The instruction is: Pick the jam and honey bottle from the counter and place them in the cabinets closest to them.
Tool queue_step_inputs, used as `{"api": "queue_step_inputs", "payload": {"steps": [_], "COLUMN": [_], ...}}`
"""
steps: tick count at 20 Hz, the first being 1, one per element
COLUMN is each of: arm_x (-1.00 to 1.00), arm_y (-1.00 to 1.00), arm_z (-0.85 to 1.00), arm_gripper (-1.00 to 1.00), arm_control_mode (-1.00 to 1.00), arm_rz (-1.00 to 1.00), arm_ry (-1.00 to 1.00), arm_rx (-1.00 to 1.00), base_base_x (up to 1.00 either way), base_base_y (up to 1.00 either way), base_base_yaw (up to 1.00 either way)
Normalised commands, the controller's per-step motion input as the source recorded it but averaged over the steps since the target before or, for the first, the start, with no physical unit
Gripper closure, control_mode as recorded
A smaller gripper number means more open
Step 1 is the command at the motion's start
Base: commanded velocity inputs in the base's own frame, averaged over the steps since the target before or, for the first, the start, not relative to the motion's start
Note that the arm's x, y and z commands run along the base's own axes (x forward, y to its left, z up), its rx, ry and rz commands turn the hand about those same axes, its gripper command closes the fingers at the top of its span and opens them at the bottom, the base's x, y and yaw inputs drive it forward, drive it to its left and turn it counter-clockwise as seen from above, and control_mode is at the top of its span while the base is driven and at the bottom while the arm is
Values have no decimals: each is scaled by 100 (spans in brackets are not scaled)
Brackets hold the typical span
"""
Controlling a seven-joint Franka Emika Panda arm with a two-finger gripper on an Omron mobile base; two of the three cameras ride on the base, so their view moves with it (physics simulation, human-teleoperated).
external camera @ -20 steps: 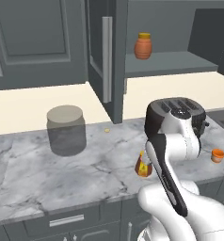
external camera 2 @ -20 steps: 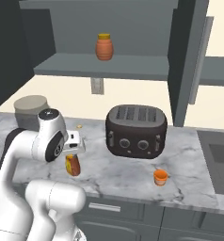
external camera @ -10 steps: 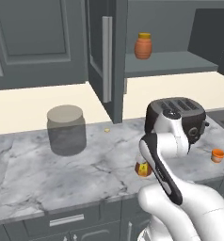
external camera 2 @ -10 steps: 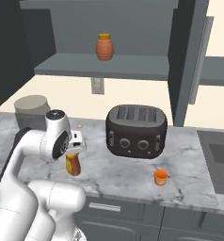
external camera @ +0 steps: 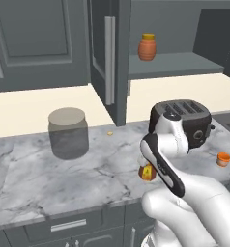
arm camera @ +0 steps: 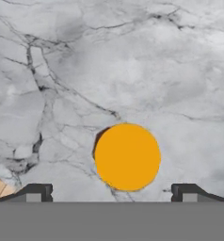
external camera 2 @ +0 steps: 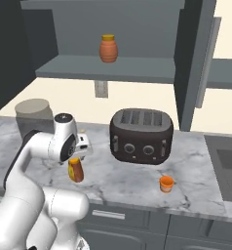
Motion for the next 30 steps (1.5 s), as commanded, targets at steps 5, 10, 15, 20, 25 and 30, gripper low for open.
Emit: {"api": "queue_step_inputs", "payload": {"steps": [5,10,15,20,25,30], "arm_x": [18,0,2,0,0,0], "arm_y": [0,0,0,0,1,0], "arm_z": [-13,0,-14,-32,-20,0], "arm_gripper": [-100,-100,-100,-100,100,100], "arm_control_mode": [-100,-100,-100,-100,-100,-100], "arm_rz": [5,0,0,2,2,0], "arm_ry": [2,0,0,1,0,0], "arm_rx": [0,0,-3,-6,-3,0], "base_base_x": [0,0,0,0,0,0], "base_base_y": [0,0,0,0,0,0], "base_base_yaw": [0,0,0,0,0,0]}}
